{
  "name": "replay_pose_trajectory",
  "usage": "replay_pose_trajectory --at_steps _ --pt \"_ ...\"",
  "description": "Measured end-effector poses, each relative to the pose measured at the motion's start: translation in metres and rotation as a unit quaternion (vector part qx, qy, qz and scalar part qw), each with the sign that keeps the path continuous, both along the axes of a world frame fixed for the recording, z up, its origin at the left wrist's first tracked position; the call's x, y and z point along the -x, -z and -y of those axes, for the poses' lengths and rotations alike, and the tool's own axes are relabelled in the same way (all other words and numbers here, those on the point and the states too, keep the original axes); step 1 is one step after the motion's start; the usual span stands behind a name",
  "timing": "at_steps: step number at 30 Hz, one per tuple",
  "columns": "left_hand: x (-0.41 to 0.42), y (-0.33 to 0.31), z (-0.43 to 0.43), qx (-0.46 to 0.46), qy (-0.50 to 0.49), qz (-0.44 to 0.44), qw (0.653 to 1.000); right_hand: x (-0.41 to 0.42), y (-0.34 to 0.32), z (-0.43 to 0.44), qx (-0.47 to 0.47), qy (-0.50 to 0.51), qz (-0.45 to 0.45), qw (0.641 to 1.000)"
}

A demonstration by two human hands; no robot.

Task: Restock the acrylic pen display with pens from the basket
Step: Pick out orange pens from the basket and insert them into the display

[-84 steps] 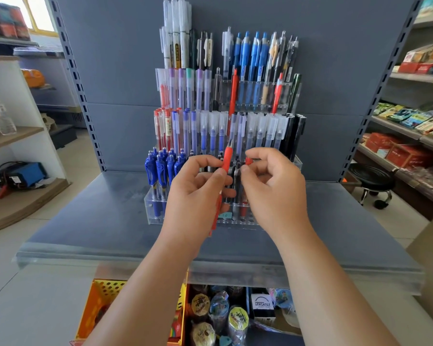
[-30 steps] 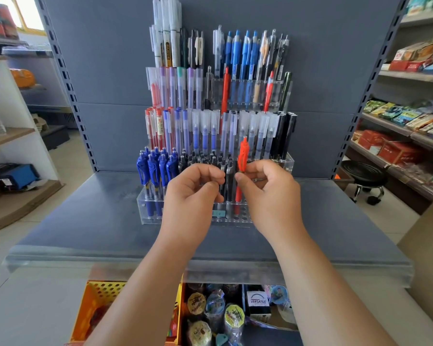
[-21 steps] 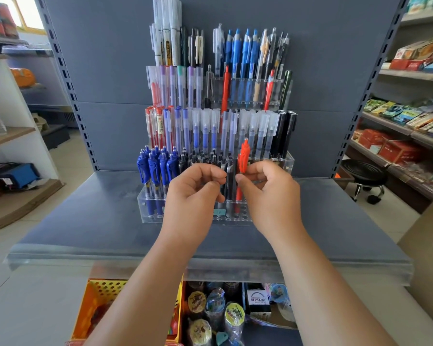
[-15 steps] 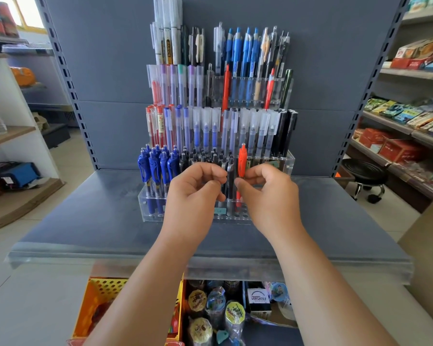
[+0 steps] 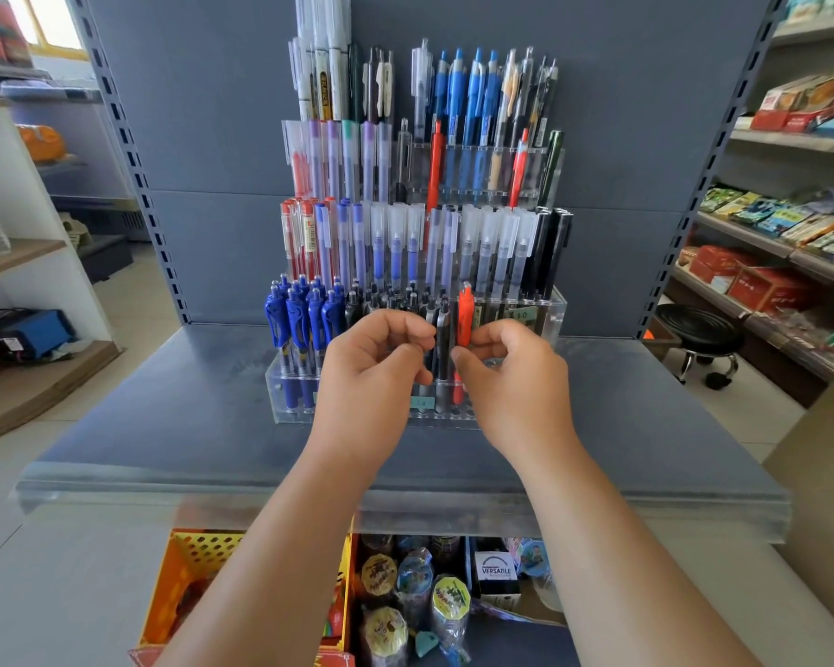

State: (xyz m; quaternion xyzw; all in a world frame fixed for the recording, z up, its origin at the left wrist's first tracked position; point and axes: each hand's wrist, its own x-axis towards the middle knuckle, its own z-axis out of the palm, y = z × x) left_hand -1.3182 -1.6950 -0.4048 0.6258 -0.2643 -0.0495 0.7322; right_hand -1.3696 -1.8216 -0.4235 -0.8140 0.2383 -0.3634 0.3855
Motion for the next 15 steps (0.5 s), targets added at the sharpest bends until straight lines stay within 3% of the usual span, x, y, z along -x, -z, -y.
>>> replay_pose_trajectory --at_steps 15 --pt "-0.0019 0.0008 -0.0005 -0.003 -0.002 -0.006 1.000 -0.0020 0.0015 -0.0024 0.006 0.018 0.012 1.000"
